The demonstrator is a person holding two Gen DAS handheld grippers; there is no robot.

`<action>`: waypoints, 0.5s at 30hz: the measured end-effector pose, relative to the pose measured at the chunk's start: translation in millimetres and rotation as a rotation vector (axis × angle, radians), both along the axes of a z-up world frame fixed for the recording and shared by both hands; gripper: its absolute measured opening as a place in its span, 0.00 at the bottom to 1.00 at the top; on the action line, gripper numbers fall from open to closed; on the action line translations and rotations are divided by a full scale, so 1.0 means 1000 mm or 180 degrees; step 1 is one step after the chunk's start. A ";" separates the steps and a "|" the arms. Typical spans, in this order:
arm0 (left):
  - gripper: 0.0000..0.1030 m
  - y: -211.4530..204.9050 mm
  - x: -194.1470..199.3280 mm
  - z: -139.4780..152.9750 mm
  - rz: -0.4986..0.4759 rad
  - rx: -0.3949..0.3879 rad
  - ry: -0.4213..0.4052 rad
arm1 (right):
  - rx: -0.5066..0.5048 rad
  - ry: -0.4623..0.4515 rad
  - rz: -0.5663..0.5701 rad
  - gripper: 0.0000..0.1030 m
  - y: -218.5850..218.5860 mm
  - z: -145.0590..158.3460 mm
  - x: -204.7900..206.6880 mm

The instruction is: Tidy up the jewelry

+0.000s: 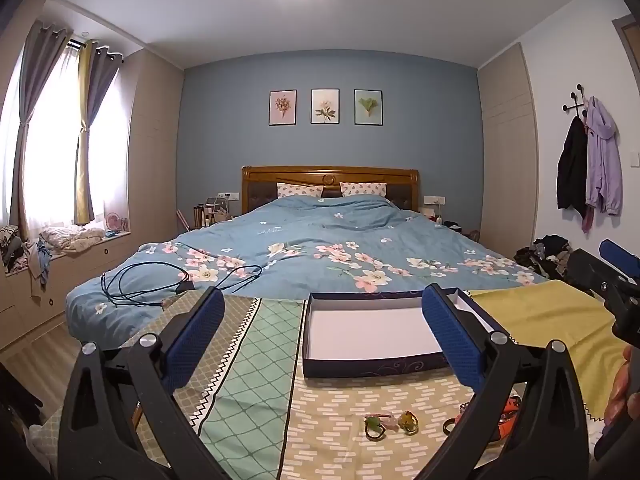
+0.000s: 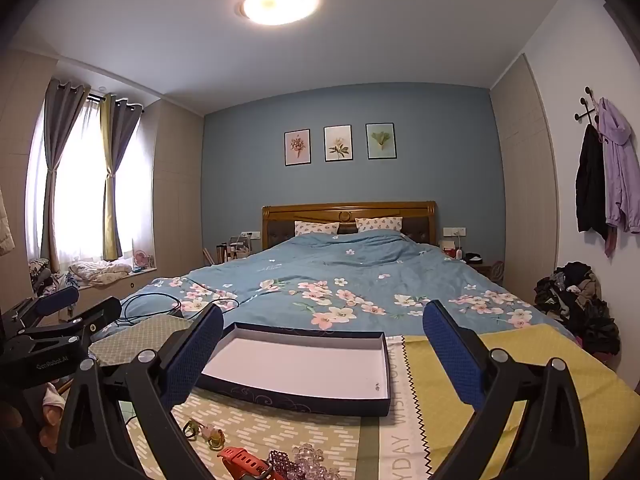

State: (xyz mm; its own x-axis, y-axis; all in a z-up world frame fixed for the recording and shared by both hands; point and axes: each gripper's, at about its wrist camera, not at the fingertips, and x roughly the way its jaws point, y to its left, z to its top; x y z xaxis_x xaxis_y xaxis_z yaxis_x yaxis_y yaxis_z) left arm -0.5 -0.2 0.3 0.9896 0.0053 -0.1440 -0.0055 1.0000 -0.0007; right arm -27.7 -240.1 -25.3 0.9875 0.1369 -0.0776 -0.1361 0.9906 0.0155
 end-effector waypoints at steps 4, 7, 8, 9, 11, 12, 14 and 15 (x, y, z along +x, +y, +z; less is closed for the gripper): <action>0.94 -0.002 0.002 -0.002 -0.0028 -0.0005 0.0022 | -0.0001 -0.0005 0.0005 0.94 0.000 0.000 0.000; 0.94 -0.003 0.003 -0.002 -0.0025 0.0000 0.0021 | 0.0008 -0.0013 0.0018 0.94 0.000 0.000 0.000; 0.94 -0.001 0.003 0.000 -0.0020 -0.0008 0.0018 | 0.0007 -0.0010 0.0017 0.94 0.000 0.000 0.000; 0.94 0.000 0.002 0.000 -0.0019 -0.0012 0.0005 | 0.0013 -0.0007 0.0025 0.94 0.000 0.000 0.000; 0.94 0.001 0.002 0.000 -0.0017 -0.0012 -0.0008 | 0.0015 0.0001 0.0034 0.94 0.001 0.000 -0.001; 0.94 0.001 0.002 0.000 -0.0016 -0.0015 -0.0014 | 0.0012 0.0000 0.0032 0.94 0.001 0.000 -0.002; 0.94 0.001 -0.001 0.001 -0.0002 -0.0018 -0.0038 | 0.0004 0.0038 0.0038 0.94 0.001 0.004 0.004; 0.94 0.000 -0.001 0.002 -0.0001 -0.0014 -0.0041 | 0.0009 0.0042 0.0045 0.94 0.000 0.004 0.005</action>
State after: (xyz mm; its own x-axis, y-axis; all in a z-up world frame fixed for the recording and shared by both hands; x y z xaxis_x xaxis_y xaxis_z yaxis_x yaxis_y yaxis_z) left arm -1.7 0.3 1.8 0.9913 0.0043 -0.1314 -0.0050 1.0000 -0.0052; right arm -23.0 -239.7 -21.5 0.9844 0.1510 -0.0902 -0.1498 0.9885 0.0201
